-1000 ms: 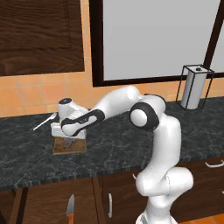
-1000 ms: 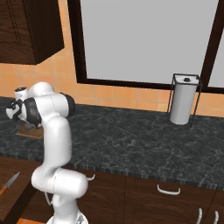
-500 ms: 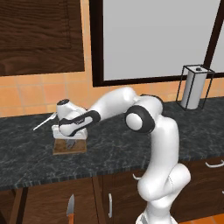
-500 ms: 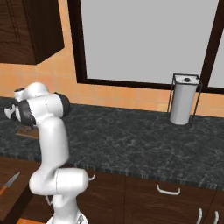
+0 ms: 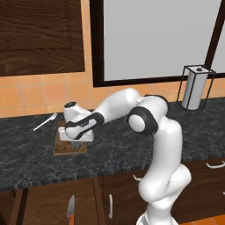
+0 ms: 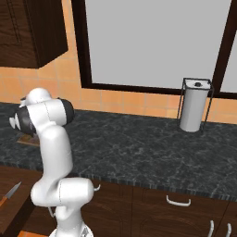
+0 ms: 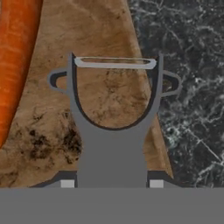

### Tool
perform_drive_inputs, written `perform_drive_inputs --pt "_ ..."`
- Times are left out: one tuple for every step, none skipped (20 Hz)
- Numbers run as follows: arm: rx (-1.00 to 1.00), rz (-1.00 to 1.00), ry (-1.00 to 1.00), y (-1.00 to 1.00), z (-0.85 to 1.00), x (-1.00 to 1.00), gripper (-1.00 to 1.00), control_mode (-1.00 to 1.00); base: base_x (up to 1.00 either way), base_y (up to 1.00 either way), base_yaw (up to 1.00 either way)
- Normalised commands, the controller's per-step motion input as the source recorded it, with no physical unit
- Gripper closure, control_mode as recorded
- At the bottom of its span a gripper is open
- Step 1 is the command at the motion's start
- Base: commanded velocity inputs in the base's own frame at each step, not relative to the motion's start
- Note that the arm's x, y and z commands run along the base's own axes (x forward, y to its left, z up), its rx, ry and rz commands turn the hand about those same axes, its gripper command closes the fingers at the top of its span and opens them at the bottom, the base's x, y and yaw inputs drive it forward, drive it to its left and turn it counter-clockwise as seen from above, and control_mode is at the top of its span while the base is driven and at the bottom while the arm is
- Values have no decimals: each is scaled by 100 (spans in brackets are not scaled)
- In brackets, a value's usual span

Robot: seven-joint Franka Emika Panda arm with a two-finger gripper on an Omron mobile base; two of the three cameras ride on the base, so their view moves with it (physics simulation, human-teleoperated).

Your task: Place the appropriate cutting tool for cutting the carrot skin on the cutting board.

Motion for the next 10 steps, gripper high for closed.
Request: perform_drive_inputs --pt "0 0 0 0 0 3 -100 -100 0 0 0" --pt "0 0 0 0 0 0 -100 -100 0 0 0" --pt "0 0 0 0 0 0 -100 -100 0 0 0" --pt "0 0 0 0 4 1 -100 -100 0 0 0" --pt "1 0 0 0 6 6 -100 -100 0 0 0" --pt "0 0 0 0 10 10 -100 -100 0 0 0" --pt "0 0 0 0 14 10 -100 -100 0 0 0" --pt "1 0 0 0 26 11 -100 -100 0 0 0" --pt "1 0 -3 0 54 0 -100 -100 0 0 0" --pt "5 0 0 -2 81 0 -100 -100 0 0 0"
